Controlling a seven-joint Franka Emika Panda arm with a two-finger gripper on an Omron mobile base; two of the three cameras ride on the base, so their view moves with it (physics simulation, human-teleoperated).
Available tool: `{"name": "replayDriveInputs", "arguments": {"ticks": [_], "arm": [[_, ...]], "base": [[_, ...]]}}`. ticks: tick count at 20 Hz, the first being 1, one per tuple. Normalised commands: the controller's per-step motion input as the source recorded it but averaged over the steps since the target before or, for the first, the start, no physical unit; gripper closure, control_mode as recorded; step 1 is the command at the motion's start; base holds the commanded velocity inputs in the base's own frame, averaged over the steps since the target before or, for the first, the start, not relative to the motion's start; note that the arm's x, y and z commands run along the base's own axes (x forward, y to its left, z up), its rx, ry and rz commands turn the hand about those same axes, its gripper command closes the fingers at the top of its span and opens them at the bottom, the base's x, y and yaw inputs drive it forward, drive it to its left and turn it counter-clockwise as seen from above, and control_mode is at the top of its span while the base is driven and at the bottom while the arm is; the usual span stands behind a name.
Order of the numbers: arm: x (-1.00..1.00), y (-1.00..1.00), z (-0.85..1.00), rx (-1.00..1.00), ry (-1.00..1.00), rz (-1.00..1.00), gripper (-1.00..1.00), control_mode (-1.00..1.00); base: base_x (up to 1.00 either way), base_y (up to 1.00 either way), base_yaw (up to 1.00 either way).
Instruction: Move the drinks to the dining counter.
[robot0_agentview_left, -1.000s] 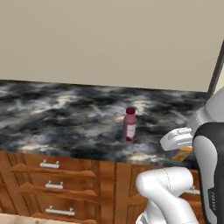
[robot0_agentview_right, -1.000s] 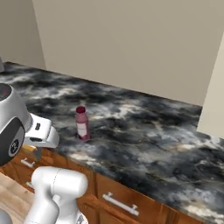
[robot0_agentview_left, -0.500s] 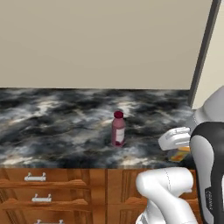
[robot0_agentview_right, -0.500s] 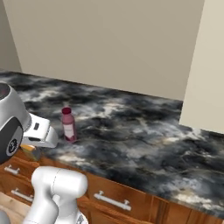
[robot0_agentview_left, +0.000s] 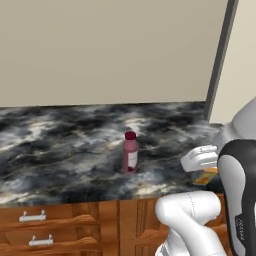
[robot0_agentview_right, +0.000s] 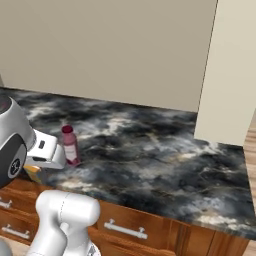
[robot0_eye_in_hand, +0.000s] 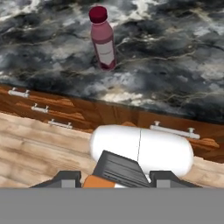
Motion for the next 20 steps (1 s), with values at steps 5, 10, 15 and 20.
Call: {"name": "replayDriveInputs", "arguments": {"ticks": [5, 10, 15, 20], "arm": [[0.46, -0.14, 0.00, 0.01, 0.10, -0.13, 1.00, -1.00], [0.58, -0.42, 0.00, 0.01, 0.08, -0.23, 1.00, -1.00], [0.43, -0.46, 0.00, 0.04, 0.02, -0.10, 1.00, -1.00], [0.40, -0.24, -0.12, 0.00, 0.00, 0.07, 1.00, -1.00]], "base": [[0.35, -0.08, -0.10], [0.00, 0.00, 0.00], [0.00, 0.00, 0.00], [0.00, 0.00, 0.00]]}}
